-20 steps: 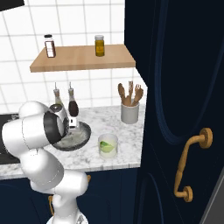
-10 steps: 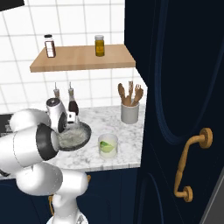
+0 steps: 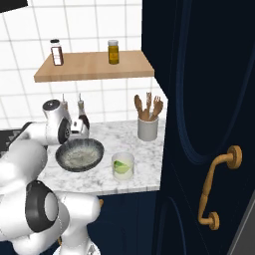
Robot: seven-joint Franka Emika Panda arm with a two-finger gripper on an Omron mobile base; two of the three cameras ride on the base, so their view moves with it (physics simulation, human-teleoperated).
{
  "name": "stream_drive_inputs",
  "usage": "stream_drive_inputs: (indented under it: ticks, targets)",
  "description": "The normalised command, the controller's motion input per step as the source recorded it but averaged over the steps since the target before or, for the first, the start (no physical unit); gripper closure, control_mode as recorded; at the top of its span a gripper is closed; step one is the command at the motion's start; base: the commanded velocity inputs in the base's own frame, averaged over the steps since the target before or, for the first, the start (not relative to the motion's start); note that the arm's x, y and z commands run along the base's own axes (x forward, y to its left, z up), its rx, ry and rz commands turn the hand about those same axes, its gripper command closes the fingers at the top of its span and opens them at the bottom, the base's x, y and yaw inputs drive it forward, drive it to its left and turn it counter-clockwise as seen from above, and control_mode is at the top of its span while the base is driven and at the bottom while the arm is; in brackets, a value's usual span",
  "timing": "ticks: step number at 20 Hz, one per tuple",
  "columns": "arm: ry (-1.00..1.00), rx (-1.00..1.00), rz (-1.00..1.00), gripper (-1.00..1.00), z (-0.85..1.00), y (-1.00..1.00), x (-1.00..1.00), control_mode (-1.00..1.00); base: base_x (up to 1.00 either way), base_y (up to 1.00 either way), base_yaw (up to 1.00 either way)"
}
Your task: Grab a lemon wedge from the fridge and one ice cube from the ice bowl, and put them in the glass of lemonade.
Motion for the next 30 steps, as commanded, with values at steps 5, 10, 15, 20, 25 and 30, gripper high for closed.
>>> stream_drive_inputs:
  ticks: [5,10,15,20,25,30]
  targets:
    - [0.0,0.0,-0.12,1.0,0.48,-0.46,-0.32,-1.0,0.0,0.0,0.0]
    - [0.0,0.0,-0.14,1.0,0.33,-0.65,-0.28,-1.0,0.0,0.0,0.0]
    - [0.0,0.0,-0.17,1.0,0.0,-0.67,-0.34,-1.0,0.0,0.0,0.0]
    - [0.0,0.0,-0.19,1.0,0.0,-0.63,-0.15,-1.0,0.0,0.0,0.0]
    - [0.0,0.0,-0.16,1.0,0.0,-0.48,-0.07,-1.0,0.0,0.0,0.0]
    - [0.0,0.0,-0.13,1.0,0.0,-0.39,-0.02,-1.0,0.0,0.0,0.0]
